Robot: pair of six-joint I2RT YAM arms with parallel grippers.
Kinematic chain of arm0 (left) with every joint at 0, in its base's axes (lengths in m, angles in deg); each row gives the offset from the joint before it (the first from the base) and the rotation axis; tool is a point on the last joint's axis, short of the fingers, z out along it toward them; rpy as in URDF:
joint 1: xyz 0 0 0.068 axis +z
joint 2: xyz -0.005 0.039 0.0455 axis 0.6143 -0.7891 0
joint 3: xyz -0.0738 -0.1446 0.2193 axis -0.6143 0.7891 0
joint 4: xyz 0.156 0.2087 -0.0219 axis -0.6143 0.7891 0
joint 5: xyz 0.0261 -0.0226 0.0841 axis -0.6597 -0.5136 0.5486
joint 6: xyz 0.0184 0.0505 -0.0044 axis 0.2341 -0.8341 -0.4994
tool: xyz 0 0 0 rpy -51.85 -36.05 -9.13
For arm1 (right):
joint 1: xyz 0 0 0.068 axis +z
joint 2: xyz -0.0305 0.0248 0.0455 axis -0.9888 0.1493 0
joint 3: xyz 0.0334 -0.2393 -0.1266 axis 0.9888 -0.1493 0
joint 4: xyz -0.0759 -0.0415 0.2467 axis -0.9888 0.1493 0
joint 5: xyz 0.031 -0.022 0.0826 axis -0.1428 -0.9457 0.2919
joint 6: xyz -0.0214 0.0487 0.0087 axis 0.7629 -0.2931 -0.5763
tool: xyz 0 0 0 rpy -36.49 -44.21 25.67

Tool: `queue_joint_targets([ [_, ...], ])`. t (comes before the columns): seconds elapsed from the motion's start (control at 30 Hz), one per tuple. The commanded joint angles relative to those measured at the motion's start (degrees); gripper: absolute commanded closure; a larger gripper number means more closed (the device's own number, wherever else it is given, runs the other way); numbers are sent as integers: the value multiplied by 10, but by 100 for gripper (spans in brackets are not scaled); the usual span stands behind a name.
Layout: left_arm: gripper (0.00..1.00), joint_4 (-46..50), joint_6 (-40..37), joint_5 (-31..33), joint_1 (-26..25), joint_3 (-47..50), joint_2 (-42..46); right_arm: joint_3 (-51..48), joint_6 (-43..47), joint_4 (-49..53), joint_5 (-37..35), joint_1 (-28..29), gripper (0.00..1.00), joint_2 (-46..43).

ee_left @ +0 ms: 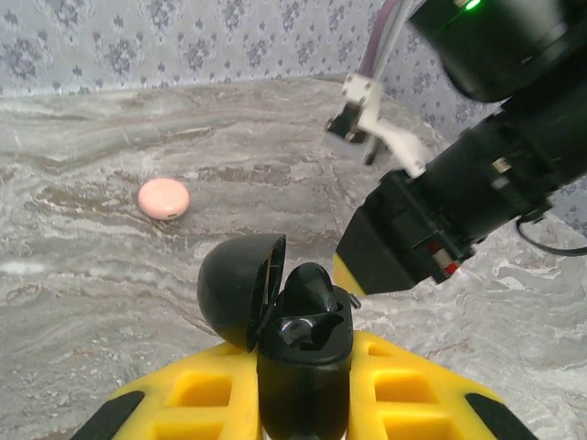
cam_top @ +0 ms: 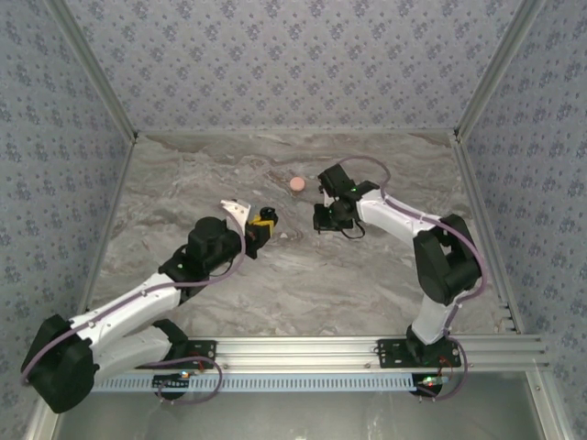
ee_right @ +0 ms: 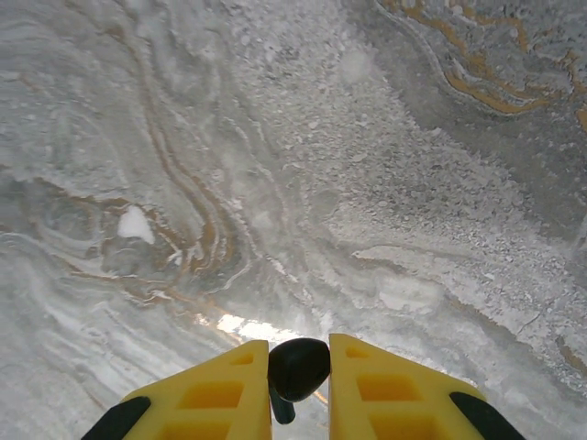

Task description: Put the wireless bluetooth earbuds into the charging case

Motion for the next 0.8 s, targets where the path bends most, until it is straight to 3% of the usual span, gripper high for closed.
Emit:
queue_joint_targets([
  [0.0,81,-59,33,-8,0,6,-21,-17,4,-35,20,-4,81,-41],
  [0.43,81,-194,79,-50,0,33,-104,-48,8,-100,57,0,81,-147],
  [0.77,81,-254,91,-76,0,39,-133,2,23,-111,107,17,81,-164],
])
